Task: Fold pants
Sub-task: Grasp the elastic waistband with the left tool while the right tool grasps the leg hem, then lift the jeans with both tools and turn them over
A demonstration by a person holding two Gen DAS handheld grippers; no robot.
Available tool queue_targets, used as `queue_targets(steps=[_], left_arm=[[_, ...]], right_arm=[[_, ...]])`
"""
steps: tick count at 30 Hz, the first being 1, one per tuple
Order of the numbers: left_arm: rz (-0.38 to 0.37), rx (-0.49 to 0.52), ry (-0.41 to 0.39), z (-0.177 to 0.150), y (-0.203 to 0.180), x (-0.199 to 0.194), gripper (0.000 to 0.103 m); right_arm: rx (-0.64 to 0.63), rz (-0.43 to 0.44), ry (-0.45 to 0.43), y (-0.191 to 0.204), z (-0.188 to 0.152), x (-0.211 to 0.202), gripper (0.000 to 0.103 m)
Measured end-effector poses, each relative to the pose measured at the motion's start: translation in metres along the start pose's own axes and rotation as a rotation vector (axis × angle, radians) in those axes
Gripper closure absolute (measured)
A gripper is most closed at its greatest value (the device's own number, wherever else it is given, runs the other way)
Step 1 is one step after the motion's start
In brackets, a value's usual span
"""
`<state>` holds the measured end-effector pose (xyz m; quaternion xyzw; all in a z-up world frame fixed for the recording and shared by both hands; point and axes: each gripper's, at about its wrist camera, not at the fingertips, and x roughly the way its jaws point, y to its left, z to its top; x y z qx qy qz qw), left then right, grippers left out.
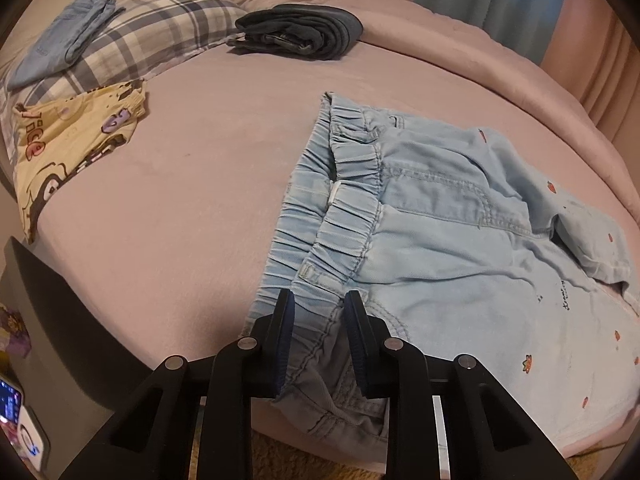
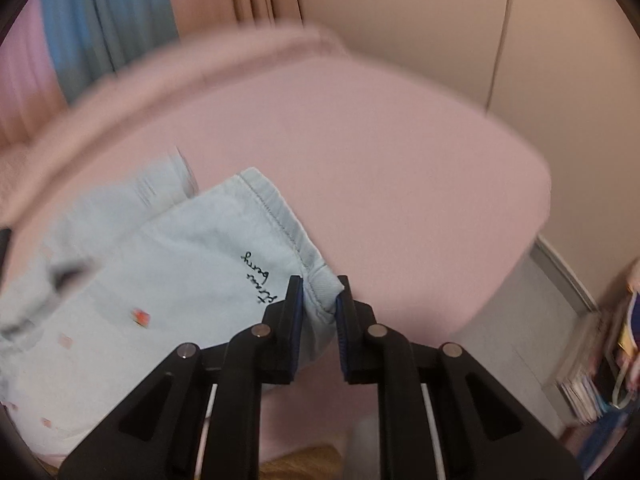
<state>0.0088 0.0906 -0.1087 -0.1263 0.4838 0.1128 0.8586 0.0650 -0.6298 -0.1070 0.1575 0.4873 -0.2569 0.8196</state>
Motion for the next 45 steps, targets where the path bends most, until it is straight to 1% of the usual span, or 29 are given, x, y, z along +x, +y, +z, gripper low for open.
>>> queue_targets(steps=[1, 2, 3, 4, 5, 7, 9, 12, 13, 15, 17, 18, 19, 21, 22, 23, 25, 26, 27, 29, 31, 33, 34, 35, 37, 39, 40, 41, 45], left_arm=[[-0.014, 0.002, 0.008, 0.001, 0.000, -0.001, 0.075], [-0.024, 0.003, 0.011, 0.003, 0.000, -0.002, 0.075], [-0.040, 0.004, 0.016, 0.006, 0.000, -0.004, 0.075], [-0.052, 0.007, 0.017, 0.008, 0.000, -0.007, 0.075], [-0.064, 0.009, 0.008, 0.010, -0.001, -0.010, 0.075], [-0.088, 0.016, -0.022, 0.016, -0.006, -0.018, 0.075], [-0.134, 0.030, -0.046, 0.023, -0.013, -0.025, 0.075], [-0.174, 0.057, -0.047, 0.033, -0.026, -0.026, 0.075], [-0.169, 0.068, -0.048, 0.035, -0.029, -0.026, 0.075], [-0.145, 0.092, -0.053, 0.041, -0.036, -0.023, 0.075], [-0.136, 0.102, -0.045, 0.043, -0.039, -0.019, 0.075], [-0.137, 0.101, -0.033, 0.045, -0.039, -0.015, 0.075], [-0.137, 0.100, -0.028, 0.046, -0.039, -0.012, 0.075], [-0.127, 0.097, -0.014, 0.049, -0.036, -0.006, 0.075], [-0.121, 0.096, -0.009, 0.049, -0.036, -0.004, 0.075], [-0.114, 0.093, -0.001, 0.051, -0.035, -0.001, 0.075], [-0.117, 0.087, 0.015, 0.054, -0.034, 0.003, 0.075], [-0.129, 0.083, 0.024, 0.058, -0.033, 0.004, 0.075], [-0.137, 0.080, 0.027, 0.059, -0.033, 0.005, 0.075], [-0.146, 0.082, 0.028, 0.064, -0.035, 0.005, 0.075], [-0.138, 0.093, 0.021, 0.069, -0.035, 0.005, 0.074], [-0.131, 0.100, 0.026, 0.075, -0.034, 0.008, 0.070], [-0.131, 0.101, 0.032, 0.078, -0.033, 0.010, 0.064], [-0.133, 0.098, 0.039, 0.081, -0.031, 0.012, 0.058], [-0.118, 0.076, 0.058, 0.091, -0.023, 0.017, 0.048], [-0.100, 0.060, 0.069, 0.102, -0.015, 0.019, 0.045], [-0.100, 0.051, 0.070, 0.108, -0.012, 0.020, 0.045], [-0.106, 0.041, 0.070, 0.113, -0.009, 0.021, 0.045], [-0.183, -0.047, 0.103, 0.139, 0.002, 0.037, 0.044]], right_arm=[[-0.005, -0.007, -0.035, 0.004, 0.001, 0.004, 0.080], [-0.015, -0.022, -0.055, -0.010, -0.010, -0.008, 0.077], [-0.042, -0.057, -0.044, -0.002, -0.003, -0.014, 0.066], [-0.058, -0.084, -0.038, 0.002, 0.001, -0.018, 0.060], [-0.063, -0.092, -0.078, 0.009, 0.017, -0.028, 0.050], [-0.078, -0.050, -0.140, 0.011, 0.016, -0.058, 0.038], [-0.088, 0.076, -0.160, 0.026, 0.043, -0.066, 0.024], [-0.093, 0.252, -0.112, 0.063, 0.077, -0.046, 0.025], [-0.096, 0.271, -0.093, 0.073, 0.082, -0.038, 0.025], [-0.072, 0.258, -0.077, 0.096, 0.103, -0.002, 0.032], [-0.083, 0.237, -0.056, 0.103, 0.097, 0.008, 0.034], [-0.095, 0.232, -0.012, 0.105, 0.098, 0.020, 0.037], [-0.101, 0.229, 0.018, 0.100, 0.072, 0.010, 0.038], [-0.125, 0.246, 0.091, 0.097, 0.070, 0.026, 0.070], [-0.161, 0.232, 0.080, 0.102, 0.072, 0.027, 0.074], [-0.181, 0.233, 0.070, 0.114, 0.061, 0.023, 0.085], [-0.219, 0.199, 0.034, 0.118, 0.068, 0.008, 0.087], [-0.242, 0.176, -0.016, 0.117, 0.075, -0.005, 0.087], [-0.266, 0.161, -0.068, 0.119, 0.082, -0.014, 0.087], [-0.251, 0.168, -0.089, 0.112, 0.092, -0.025, 0.087], [-0.217, 0.178, -0.059, 0.103, 0.098, -0.019, 0.087], [-0.249, 0.128, 0.023, 0.100, 0.086, 0.003, 0.082], [-0.276, 0.101, 0.092, 0.095, 0.076, 0.022, 0.081], [-0.294, 0.096, 0.108, 0.095, 0.069, 0.032, 0.079], [-0.319, 0.089, 0.055, 0.094, 0.066, 0.025, 0.074], [-0.333, 0.042, 0.087, 0.096, 0.072, 0.018, 0.043], [-0.332, 0.036, 0.092, 0.097, 0.078, 0.014, 0.039], [-0.335, 0.041, 0.088, 0.101, 0.079, 0.009, 0.041], [-0.356, 0.058, 0.074, 0.117, 0.109, 0.000, 0.034]])
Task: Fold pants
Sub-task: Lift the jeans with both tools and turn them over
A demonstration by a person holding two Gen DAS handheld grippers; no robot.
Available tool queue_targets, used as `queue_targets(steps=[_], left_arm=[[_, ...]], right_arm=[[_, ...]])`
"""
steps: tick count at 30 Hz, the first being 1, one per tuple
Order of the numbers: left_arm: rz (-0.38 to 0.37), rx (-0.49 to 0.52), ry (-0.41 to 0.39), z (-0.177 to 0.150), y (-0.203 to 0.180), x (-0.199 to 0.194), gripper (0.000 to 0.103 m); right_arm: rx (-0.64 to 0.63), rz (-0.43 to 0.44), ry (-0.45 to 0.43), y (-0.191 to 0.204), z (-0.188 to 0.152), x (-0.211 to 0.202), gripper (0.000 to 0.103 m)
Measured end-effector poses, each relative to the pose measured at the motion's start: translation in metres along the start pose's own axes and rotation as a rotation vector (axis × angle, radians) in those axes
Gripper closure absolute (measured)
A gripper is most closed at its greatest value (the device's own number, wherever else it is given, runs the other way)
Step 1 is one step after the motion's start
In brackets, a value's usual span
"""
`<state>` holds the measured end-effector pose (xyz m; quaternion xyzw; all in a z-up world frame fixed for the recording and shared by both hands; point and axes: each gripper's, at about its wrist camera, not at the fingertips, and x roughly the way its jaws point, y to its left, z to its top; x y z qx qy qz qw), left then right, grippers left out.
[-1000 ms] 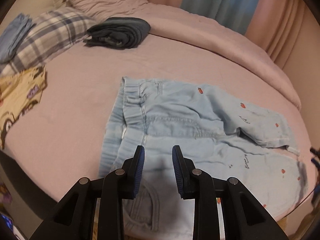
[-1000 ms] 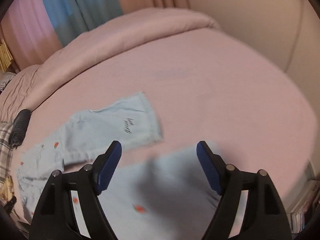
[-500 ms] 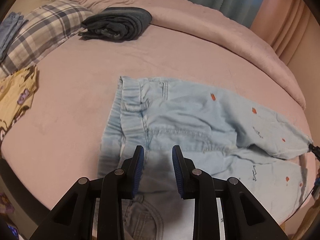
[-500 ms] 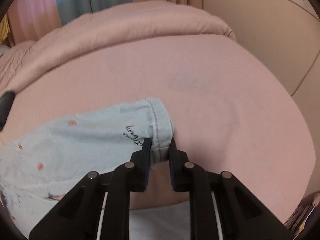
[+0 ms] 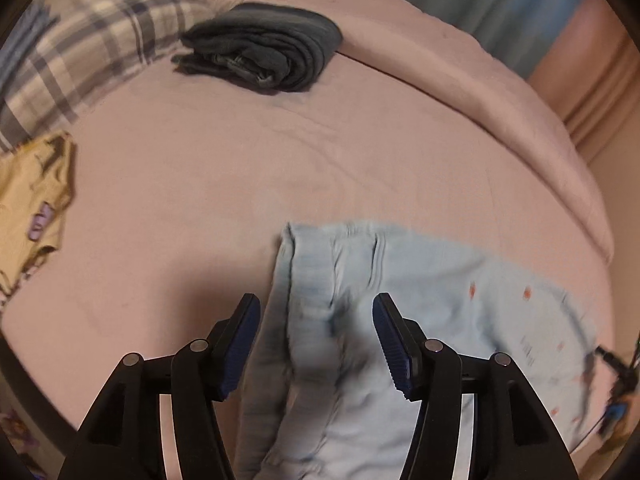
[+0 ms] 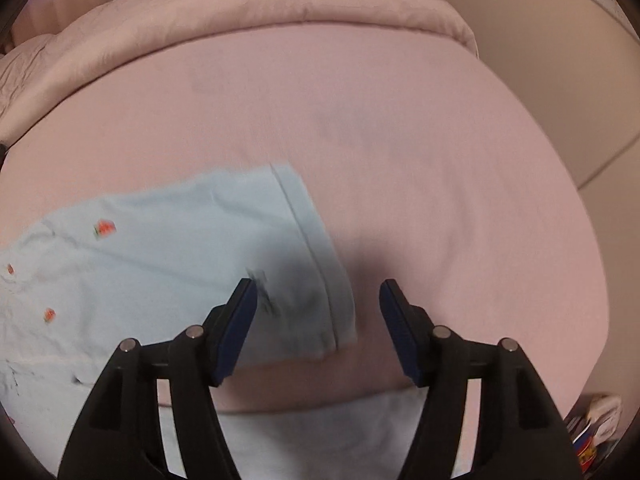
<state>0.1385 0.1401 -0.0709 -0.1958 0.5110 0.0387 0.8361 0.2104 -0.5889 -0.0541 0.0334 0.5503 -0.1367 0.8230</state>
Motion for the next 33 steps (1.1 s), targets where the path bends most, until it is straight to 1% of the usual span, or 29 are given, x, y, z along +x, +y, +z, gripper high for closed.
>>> queue_targets(steps=[1, 3, 4, 5, 7, 8, 11, 13, 15, 16, 17, 18, 19, 20, 21, 22, 23, 25, 26, 28, 30, 33], left_arm=[[-0.017, -0.012, 0.009, 0.006, 0.000, 0.005, 0.044], [-0.023, -0.036, 0.039, 0.018, -0.001, 0.020, 0.044], [-0.016, -0.039, 0.055, 0.022, -0.002, 0.027, 0.044], [-0.005, -0.039, 0.069, 0.025, -0.003, 0.035, 0.044], [0.020, -0.052, 0.084, 0.031, -0.004, 0.049, 0.044], [0.038, -0.065, 0.092, 0.033, -0.004, 0.058, 0.044], [0.062, -0.073, 0.122, 0.032, -0.002, 0.075, 0.044], [0.087, -0.048, 0.088, 0.030, -0.005, 0.077, 0.044], [0.095, -0.032, 0.077, 0.028, -0.008, 0.076, 0.046], [0.094, -0.031, 0.072, 0.028, -0.008, 0.074, 0.050], [0.095, -0.034, 0.066, 0.027, -0.007, 0.073, 0.058], [0.101, -0.030, 0.061, 0.026, -0.006, 0.071, 0.062], [0.095, -0.030, 0.054, 0.026, -0.006, 0.070, 0.068], [0.103, -0.022, 0.051, 0.027, -0.006, 0.069, 0.089], [0.149, -0.015, 0.035, 0.027, -0.007, 0.065, 0.089], [0.137, -0.024, 0.032, 0.031, -0.005, 0.066, 0.096], [0.136, -0.031, 0.023, 0.031, -0.005, 0.062, 0.099], [0.096, -0.062, 0.011, 0.033, -0.001, 0.053, 0.101], [0.083, -0.073, -0.004, 0.033, 0.001, 0.047, 0.101], [0.047, -0.087, -0.034, 0.036, -0.001, 0.040, 0.102], [-0.003, -0.094, -0.074, 0.035, 0.000, 0.019, 0.102], [-0.092, -0.105, -0.118, 0.033, -0.002, -0.004, 0.102]], right_arm=[[0.010, 0.020, 0.006, -0.002, 0.008, 0.002, 0.033], [0.073, 0.098, 0.033, -0.001, 0.022, 0.008, 0.032], [0.129, 0.143, 0.053, -0.003, 0.030, 0.013, 0.032], [0.177, 0.180, 0.062, 0.001, 0.030, 0.022, 0.032], [0.231, 0.217, 0.072, 0.006, 0.035, 0.023, 0.032], [0.246, 0.217, 0.067, 0.010, 0.037, 0.027, 0.032], [0.226, 0.160, 0.065, 0.027, 0.042, 0.036, 0.031], [0.212, 0.141, 0.074, 0.034, 0.040, 0.046, 0.032], [0.217, 0.107, 0.104, 0.034, 0.038, 0.058, 0.033], [0.224, 0.104, 0.109, 0.032, 0.037, 0.062, 0.034], [0.234, 0.114, 0.112, 0.031, 0.033, 0.064, 0.035], [0.236, 0.118, 0.105, 0.030, 0.033, 0.064, 0.043], [0.231, 0.106, 0.093, 0.030, 0.031, 0.062, 0.055], [0.215, 0.093, 0.070, 0.031, 0.031, 0.059, 0.082], [0.214, 0.115, 0.049, 0.030, 0.032, 0.057, 0.089], [0.222, 0.117, 0.042, 0.029, 0.033, 0.056, 0.089], [0.234, 0.119, 0.020, 0.030, 0.033, 0.052, 0.091], [0.231, 0.130, -0.029, 0.033, 0.035, 0.043, 0.093], [0.232, 0.136, -0.065, 0.035, 0.036, 0.036, 0.097], [0.233, 0.176, -0.144, 0.036, 0.039, 0.016, 0.097], [0.219, 0.209, -0.222, 0.038, 0.039, -0.009, 0.097], [0.204, 0.295, -0.289, 0.037, 0.034, -0.044, 0.097]])
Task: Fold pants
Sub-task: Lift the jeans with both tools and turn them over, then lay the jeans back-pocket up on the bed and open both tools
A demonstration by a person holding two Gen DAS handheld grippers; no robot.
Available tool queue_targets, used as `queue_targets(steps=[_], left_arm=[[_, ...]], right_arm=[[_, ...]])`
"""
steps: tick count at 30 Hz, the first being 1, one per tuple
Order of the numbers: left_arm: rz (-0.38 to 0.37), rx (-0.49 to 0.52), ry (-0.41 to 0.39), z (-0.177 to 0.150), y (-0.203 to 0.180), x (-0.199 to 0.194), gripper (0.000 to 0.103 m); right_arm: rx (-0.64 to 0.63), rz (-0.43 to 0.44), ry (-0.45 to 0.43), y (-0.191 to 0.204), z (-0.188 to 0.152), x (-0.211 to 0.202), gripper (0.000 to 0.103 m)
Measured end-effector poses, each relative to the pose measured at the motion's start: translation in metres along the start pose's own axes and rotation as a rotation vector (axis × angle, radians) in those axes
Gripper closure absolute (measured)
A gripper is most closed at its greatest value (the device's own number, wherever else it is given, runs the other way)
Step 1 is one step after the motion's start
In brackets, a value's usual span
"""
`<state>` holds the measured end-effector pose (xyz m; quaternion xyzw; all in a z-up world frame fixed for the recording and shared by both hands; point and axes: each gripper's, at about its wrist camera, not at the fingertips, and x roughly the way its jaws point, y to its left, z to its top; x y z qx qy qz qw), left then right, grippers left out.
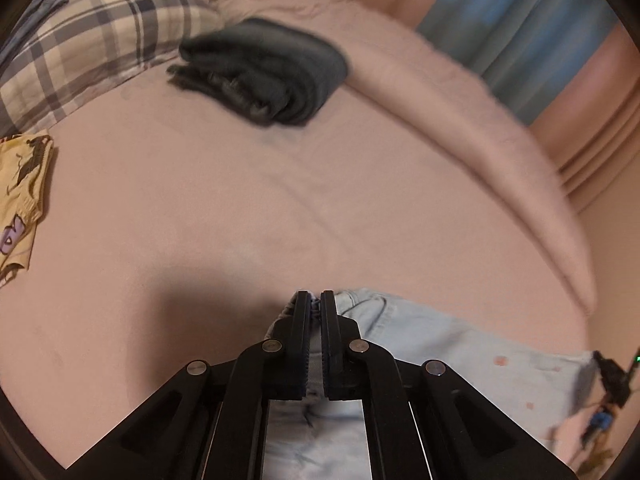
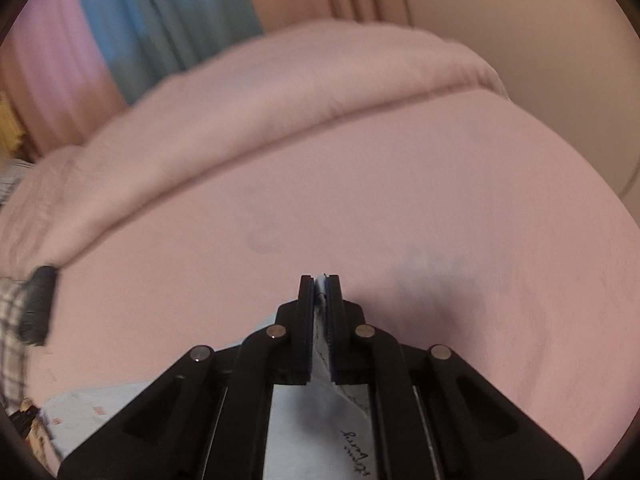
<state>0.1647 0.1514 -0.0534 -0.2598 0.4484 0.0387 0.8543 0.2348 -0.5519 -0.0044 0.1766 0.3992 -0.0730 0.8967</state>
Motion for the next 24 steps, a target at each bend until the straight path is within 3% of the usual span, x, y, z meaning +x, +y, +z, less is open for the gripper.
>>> queue_targets(steps=[4, 8, 12, 18, 22, 24], left_arm=[[-0.116, 0.003, -0.061, -0.016, 0.001, -0.048, 0.102], [-0.126, 0.031, -0.104, -0.048, 0.004, -0.087, 0.102], [-0.128, 0.045, -0.129, -0.089, 0.016, -0.114, 0.102], [-0.034, -0.010, -0.057, -0.142, 0.054, -0.113, 0.102], [0.074, -0.062, -0.005, -0.155, 0.077, -0.100, 0.102], [0.078, -0.051, 0.016, -0.159, 0.078, -0.099, 0.102]], right_arm=[[0.010, 0.107, -0.029, 0.003, -0.009, -0.047, 0.097], [-0.013, 0.191, -0.074, 0.000, -0.033, -0.102, 0.097], [-0.010, 0.231, -0.106, -0.029, -0.078, -0.157, 0.097], [0.066, 0.180, -0.083, -0.092, -0.155, -0.190, 0.097], [0.157, 0.125, -0.016, -0.126, -0.187, -0.182, 0.096], [0.174, 0.080, 0.035, -0.134, -0.199, -0.173, 0.096]])
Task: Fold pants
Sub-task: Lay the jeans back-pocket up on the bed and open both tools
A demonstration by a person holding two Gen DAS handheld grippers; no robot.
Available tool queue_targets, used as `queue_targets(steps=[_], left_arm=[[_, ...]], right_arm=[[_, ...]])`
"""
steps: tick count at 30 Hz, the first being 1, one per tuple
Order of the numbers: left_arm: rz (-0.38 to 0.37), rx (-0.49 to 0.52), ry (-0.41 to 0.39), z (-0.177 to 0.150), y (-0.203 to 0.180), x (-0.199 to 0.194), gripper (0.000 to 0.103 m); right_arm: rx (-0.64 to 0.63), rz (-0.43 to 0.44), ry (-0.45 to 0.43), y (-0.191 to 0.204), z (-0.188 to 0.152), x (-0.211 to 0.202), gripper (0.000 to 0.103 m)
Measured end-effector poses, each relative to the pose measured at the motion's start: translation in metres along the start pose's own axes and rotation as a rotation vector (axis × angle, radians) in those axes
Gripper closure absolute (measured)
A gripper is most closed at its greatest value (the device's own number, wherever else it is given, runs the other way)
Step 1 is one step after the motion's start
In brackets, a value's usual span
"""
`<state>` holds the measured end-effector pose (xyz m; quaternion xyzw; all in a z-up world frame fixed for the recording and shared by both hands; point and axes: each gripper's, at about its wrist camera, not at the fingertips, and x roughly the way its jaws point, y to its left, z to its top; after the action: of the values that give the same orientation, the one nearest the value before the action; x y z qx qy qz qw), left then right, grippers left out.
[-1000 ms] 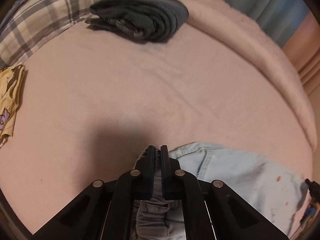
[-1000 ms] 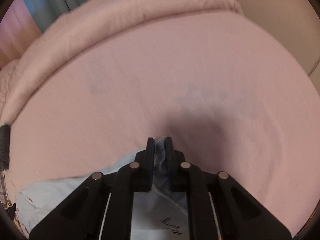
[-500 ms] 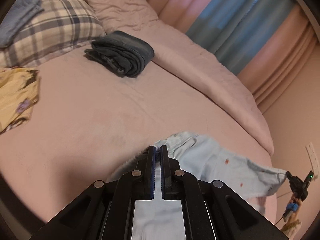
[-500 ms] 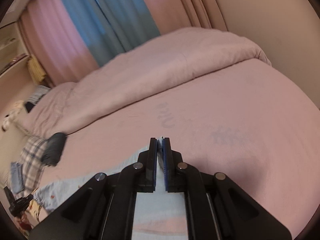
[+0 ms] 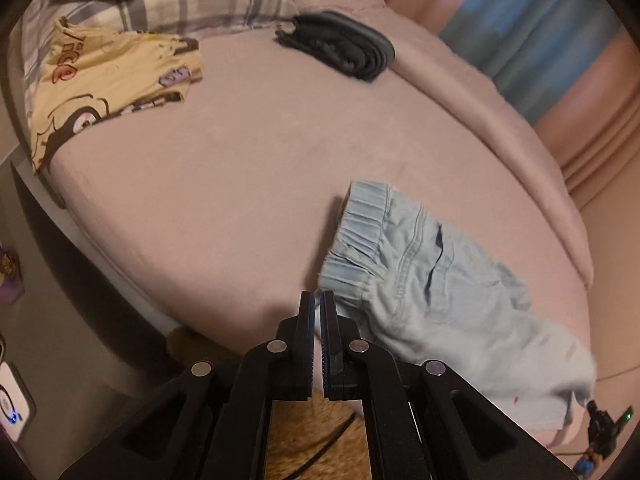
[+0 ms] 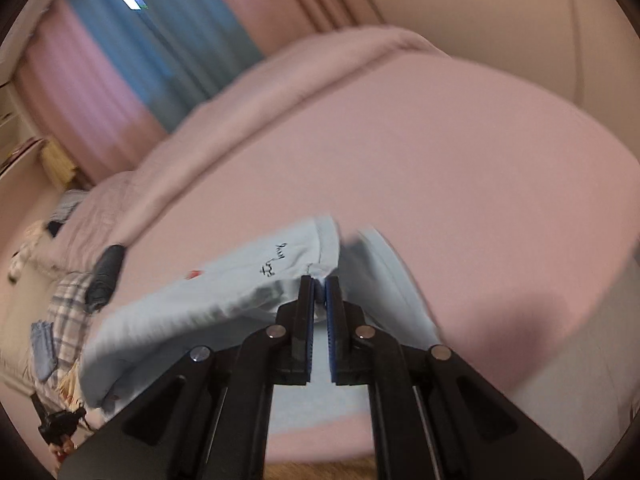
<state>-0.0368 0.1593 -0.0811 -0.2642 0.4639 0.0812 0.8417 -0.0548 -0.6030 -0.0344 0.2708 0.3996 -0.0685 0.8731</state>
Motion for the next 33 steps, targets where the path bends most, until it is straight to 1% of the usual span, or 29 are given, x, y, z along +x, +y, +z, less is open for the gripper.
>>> queue_targets(steps=[3, 5, 7, 8, 9, 10, 11, 12, 14, 15, 17, 19, 20, 21, 22, 23, 26, 27, 28, 31, 33], left_arm=[[0.034, 0.045, -0.028, 0.002, -0.013, -0.005, 0.102], [0.036, 0.065, -0.042, -0.001, -0.019, -0.011, 0.102], [0.021, 0.083, -0.043, -0.003, -0.029, -0.015, 0.102], [0.015, 0.098, -0.042, -0.005, -0.034, -0.016, 0.102], [0.023, 0.122, -0.037, -0.007, -0.042, -0.016, 0.102], [0.035, 0.139, -0.031, -0.008, -0.047, -0.014, 0.102], [0.044, 0.152, -0.023, -0.009, -0.049, -0.011, 0.100], [0.054, 0.166, -0.008, -0.011, -0.052, -0.007, 0.096], [0.057, 0.173, 0.025, -0.014, -0.055, 0.003, 0.080], [0.052, 0.171, 0.057, -0.017, -0.057, 0.009, 0.078], [0.031, 0.163, 0.085, -0.020, -0.061, 0.012, 0.077], [0.010, 0.162, 0.077, -0.021, -0.067, 0.010, 0.077], [0.010, 0.170, 0.062, -0.021, -0.072, 0.007, 0.077], [0.008, 0.186, 0.039, -0.021, -0.078, 0.003, 0.077], [0.006, 0.197, 0.031, -0.020, -0.084, 0.001, 0.077], [-0.002, 0.215, 0.028, -0.020, -0.091, 0.000, 0.077], [-0.033, 0.275, 0.045, -0.024, -0.110, 0.003, 0.077], [-0.037, 0.299, 0.049, -0.026, -0.117, 0.005, 0.077], [-0.036, 0.313, 0.050, -0.028, -0.121, 0.007, 0.077], [-0.034, 0.350, 0.082, -0.034, -0.132, 0.023, 0.077], [-0.029, 0.357, 0.128, -0.038, -0.135, 0.037, 0.077]], right_arm=[[-0.035, -0.093, 0.035, 0.001, -0.003, 0.010, 0.093], [-0.036, -0.107, 0.047, 0.004, 0.001, 0.013, 0.093], [-0.038, -0.141, 0.043, 0.004, 0.002, 0.011, 0.088], [-0.044, -0.173, 0.036, 0.005, 0.003, 0.009, 0.078], [-0.046, -0.200, 0.022, 0.008, 0.005, 0.006, 0.058], [-0.042, -0.210, 0.014, 0.007, 0.006, 0.004, 0.050], [-0.032, -0.214, 0.005, 0.005, 0.006, 0.000, 0.042], [-0.018, -0.203, -0.005, 0.004, 0.007, -0.003, 0.041], [0.014, -0.182, 0.007, -0.005, 0.004, -0.004, 0.041], [0.037, -0.168, 0.031, -0.008, 0.003, 0.000, 0.040], [0.065, -0.128, 0.060, -0.010, -0.002, 0.008, 0.040], [0.071, -0.120, 0.077, -0.009, -0.007, 0.017, 0.047], [0.063, -0.121, 0.080, -0.007, -0.009, 0.020, 0.062], [0.044, -0.136, 0.084, -0.004, -0.011, 0.025, 0.084], [0.036, -0.156, 0.090, -0.002, -0.012, 0.029, 0.090], [0.045, -0.151, 0.087, -0.001, -0.014, 0.028, 0.091], [0.046, -0.134, 0.008, 0.007, -0.015, 0.006, 0.092], [0.046, -0.128, -0.022, 0.010, -0.016, -0.007, 0.092], [0.045, -0.126, -0.029, 0.011, -0.018, -0.012, 0.092], [0.021, -0.146, -0.014, 0.008, -0.025, -0.021, 0.091], [0.020, -0.185, 0.049, -0.003, -0.033, -0.007, 0.091]])
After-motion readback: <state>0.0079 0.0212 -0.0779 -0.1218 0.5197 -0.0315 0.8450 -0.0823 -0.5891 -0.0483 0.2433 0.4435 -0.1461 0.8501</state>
